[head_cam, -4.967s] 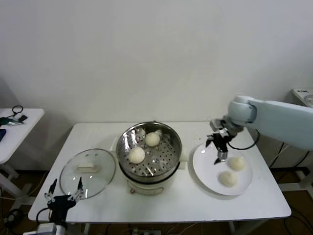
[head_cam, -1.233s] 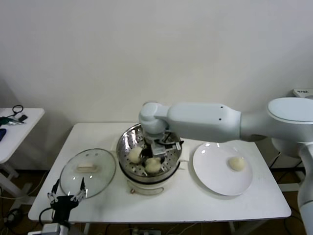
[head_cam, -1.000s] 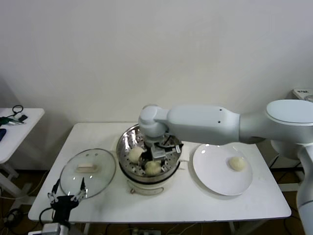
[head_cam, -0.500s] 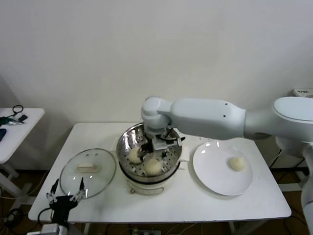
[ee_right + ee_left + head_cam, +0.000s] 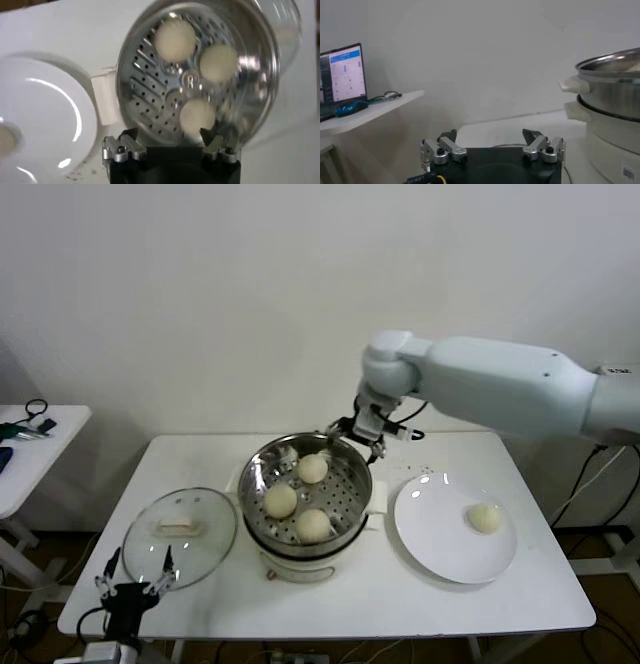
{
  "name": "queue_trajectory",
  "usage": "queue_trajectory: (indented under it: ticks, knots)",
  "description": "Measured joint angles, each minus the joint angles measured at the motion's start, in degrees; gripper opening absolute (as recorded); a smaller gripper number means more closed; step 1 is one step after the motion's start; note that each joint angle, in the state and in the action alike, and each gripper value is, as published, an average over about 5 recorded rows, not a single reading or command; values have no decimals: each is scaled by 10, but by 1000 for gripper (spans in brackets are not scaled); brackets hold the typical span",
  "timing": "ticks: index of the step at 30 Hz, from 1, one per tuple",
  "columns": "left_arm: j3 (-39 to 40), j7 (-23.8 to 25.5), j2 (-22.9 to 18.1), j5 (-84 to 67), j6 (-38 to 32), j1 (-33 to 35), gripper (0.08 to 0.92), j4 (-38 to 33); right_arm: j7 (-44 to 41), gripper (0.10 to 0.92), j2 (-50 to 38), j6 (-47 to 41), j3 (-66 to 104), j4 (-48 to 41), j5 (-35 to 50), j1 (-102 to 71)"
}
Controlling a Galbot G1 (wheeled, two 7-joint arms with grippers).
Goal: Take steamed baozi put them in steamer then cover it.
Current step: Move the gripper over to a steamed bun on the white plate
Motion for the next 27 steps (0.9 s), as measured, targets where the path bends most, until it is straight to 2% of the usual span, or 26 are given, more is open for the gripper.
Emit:
queue_trajectory:
  ticks: [5, 10, 17, 27]
  knots:
    - [0, 7, 1, 1, -3, 5, 823, -4, -1, 823, -62, -82, -2, -7, 50, -11]
    - [-2, 9, 2, 2, -5, 6, 823, -5, -9, 823, -121, -129, 21, -21, 57, -52]
    - [-2, 12, -1, 5, -7, 11, 823, -5, -20, 823, -177, -156, 91, -50, 14, -142]
    - [-7, 13, -5, 8, -8, 15, 823, -2, -33, 823, -202, -159, 208, -116, -72, -281]
